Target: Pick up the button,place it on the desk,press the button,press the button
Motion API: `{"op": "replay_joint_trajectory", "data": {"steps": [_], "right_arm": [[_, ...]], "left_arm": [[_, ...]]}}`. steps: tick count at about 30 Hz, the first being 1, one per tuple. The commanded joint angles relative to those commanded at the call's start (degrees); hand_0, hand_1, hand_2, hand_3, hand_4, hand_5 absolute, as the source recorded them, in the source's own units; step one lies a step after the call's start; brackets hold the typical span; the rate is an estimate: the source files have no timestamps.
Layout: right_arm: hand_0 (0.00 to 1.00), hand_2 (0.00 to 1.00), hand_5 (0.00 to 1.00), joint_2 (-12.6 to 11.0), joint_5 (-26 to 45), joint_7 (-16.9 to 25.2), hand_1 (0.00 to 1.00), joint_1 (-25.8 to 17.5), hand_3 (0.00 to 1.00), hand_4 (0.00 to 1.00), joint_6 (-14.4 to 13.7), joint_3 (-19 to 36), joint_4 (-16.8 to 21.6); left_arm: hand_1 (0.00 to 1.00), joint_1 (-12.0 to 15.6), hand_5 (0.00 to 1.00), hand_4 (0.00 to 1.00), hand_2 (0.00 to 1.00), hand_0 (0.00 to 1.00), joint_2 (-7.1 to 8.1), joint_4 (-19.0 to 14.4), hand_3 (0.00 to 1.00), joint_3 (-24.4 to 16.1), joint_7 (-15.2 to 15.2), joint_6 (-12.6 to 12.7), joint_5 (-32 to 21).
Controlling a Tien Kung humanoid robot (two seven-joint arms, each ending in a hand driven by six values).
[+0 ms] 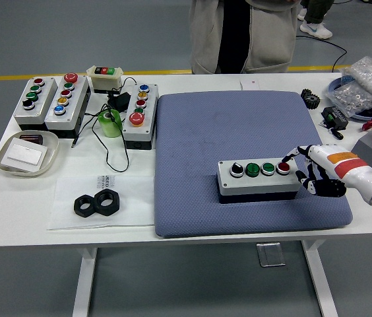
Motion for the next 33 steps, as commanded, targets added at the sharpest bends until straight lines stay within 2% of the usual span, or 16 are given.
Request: {"op": "replay_joint_trajectory", "data": {"steps": [18, 25, 29, 33], "right_arm": [[0.201, 0.154, 0.002, 0.4, -1.44, -1.1, 0.017, 0.82, 0.704, 0.431, 1.97, -3.16, -1.77], [0.202, 0.154, 0.002, 0.26, -2.04, -1.25, 0.018, 1.03, 0.708, 0.439, 2.04, -3.08, -1.02], [0.202, 0.154, 0.002, -0.29, -1.77, -0.58, 0.018, 0.47, 0.708, 0.439, 0.11, -0.22, 1.66], [0.2, 0.153, 0.002, -0.47, -1.81, -0.35, 0.017, 0.74, 0.714, 0.438, -0.55, 0.26, 3.31]], "left_arm": [[0.827, -0.38, 0.998, 0.637, 0.87, 0.763, -0.04, 0.01, 0.83, 0.26, -0.11, -0.03, -0.53], [0.827, -0.4, 0.998, 0.636, 0.87, 0.764, -0.04, 0.02, 0.83, 0.21, -0.12, -0.05, -0.5], [0.827, -0.45, 0.998, 0.636, 0.87, 0.764, -0.02, 0.03, 0.83, 0.3, -0.17, -0.08, -0.66], [0.827, -0.47, 0.998, 0.635, 0.87, 0.761, 0.01, 0.02, 0.83, 0.28, -0.15, -0.09, -0.63]]}}
